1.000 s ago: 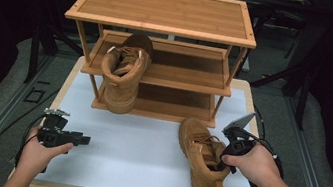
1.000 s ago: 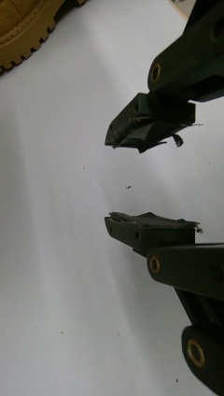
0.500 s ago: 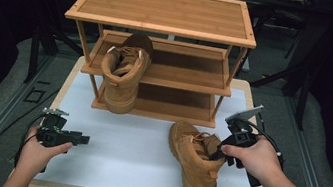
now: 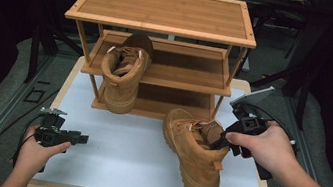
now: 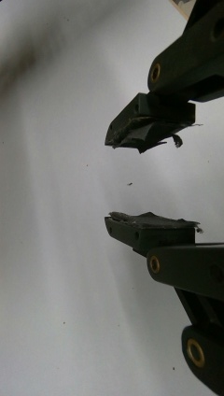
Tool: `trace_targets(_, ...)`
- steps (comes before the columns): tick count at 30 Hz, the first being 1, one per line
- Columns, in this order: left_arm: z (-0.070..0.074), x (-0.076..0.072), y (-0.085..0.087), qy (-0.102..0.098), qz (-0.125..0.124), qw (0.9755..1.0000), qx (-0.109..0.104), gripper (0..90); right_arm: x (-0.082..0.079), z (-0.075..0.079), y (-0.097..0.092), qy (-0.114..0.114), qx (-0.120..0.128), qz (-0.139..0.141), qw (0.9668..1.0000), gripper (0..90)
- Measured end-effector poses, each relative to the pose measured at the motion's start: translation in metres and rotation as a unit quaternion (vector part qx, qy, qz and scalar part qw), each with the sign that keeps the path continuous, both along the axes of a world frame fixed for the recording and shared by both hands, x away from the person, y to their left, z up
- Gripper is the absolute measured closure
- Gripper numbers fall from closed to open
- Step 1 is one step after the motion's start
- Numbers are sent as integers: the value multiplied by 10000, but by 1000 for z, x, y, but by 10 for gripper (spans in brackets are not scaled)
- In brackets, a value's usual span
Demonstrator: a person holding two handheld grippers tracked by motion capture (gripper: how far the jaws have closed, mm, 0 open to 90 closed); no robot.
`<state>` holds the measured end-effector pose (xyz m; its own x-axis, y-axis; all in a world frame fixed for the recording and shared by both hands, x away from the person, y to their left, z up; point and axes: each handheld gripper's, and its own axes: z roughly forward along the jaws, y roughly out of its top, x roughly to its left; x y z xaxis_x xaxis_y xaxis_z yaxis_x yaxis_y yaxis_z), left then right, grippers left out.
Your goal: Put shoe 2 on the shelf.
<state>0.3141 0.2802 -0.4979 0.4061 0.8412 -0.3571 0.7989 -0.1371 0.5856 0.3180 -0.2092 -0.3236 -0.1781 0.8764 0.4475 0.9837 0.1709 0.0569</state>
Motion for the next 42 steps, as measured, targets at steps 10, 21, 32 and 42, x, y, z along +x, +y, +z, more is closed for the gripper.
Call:
trace_targets(10, 1, 0, 1, -3, 5, 10000, -8, 543, -9, 55, 3, -312, 120, 105, 9994, 792)
trace_targets(21, 2, 0, 1, -13, -2, 10000, -24, 544, -7, 94, 5, -700, 544, 72, 9960, 793)
trace_targets(32, 0, 1, 3, 9, 13, 10000, -33, 544, 35, 92, 6, -1166, 904, -341, 9885, 793)
trace_targets(42, -2, 3, 4, 36, 27, 10000, -29, 545, 82, 77, 16, -1412, 891, -795, 9828, 793)
